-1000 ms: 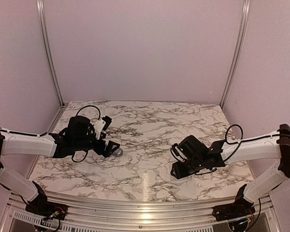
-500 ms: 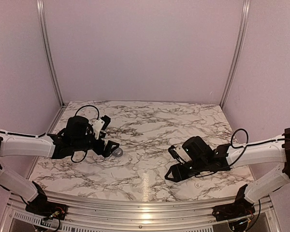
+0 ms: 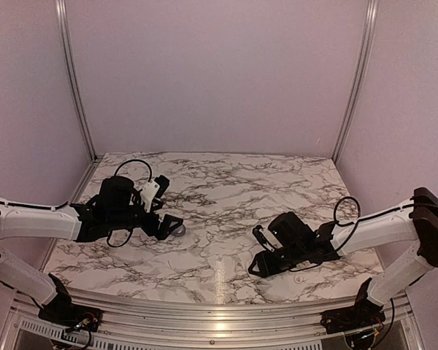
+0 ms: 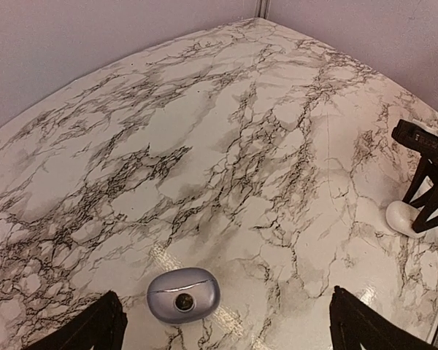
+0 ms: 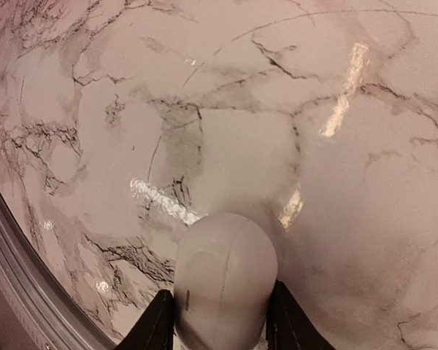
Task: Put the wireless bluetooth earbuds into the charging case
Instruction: Pick up the charging case from the center of the board, then pass from the right arm to the left
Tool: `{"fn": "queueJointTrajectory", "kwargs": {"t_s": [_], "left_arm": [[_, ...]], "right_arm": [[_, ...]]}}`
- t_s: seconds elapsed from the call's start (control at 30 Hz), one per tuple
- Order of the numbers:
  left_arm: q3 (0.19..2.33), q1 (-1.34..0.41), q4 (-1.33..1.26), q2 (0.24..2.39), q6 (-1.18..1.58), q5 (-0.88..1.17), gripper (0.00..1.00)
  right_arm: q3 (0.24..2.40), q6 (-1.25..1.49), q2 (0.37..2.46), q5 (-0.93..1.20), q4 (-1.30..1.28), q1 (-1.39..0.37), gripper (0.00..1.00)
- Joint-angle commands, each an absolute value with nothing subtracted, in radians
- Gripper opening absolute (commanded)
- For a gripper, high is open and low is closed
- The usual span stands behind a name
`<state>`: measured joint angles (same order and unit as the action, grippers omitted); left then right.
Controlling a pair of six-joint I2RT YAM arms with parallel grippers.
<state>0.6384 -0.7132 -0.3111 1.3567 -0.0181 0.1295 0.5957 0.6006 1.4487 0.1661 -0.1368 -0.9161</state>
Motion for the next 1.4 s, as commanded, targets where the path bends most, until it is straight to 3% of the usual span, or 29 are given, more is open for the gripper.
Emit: {"fn": "queueJointTrajectory", "kwargs": {"t_s": [0.0,0.13,0.2,0.27,0.4,0.87,1.2,1.37], "left_arm": [[0.628,-0.725,-0.342,1.326,-0.037,0.14,0.99],[0.629,-0.727,-0.342,1.328,-0.041,0.136,0.99],[0.629,-0.729,-0.342,1.328,-0.042,0.135,0.99],[0.63,-0.729,-0.342,1.327,-0.044,0.135,0.99],[0.631,-0.737,-0.342,1.33,-0.054,0.143,0.99],[0.541,-0.872,-0.44,1.215,-0.228,0.133,0.99],[0.477,-0.892,-0.516,1.099,-0.216,0.448,0.96],[0.482,-0.893,-0.556,1.106,-0.139,0.512,0.96]], "right_arm": [[0.618,0.628,1.538,0.116,-0.131,-0.956,0.38],[0.671,0.641,1.618,0.087,-0.159,-1.003,0.35],[0.687,0.648,1.635,0.068,-0.168,-1.013,0.27],[0.701,0.652,1.641,0.055,-0.176,-1.015,0.12],[0.722,0.637,1.63,0.068,-0.161,-1.019,0.03],[0.817,0.545,1.44,0.268,-0.101,-1.012,0.0],[0.851,0.384,1.243,0.269,-0.103,-1.038,0.0],[0.876,0.282,1.202,0.245,-0.081,-1.057,0.0]]}}
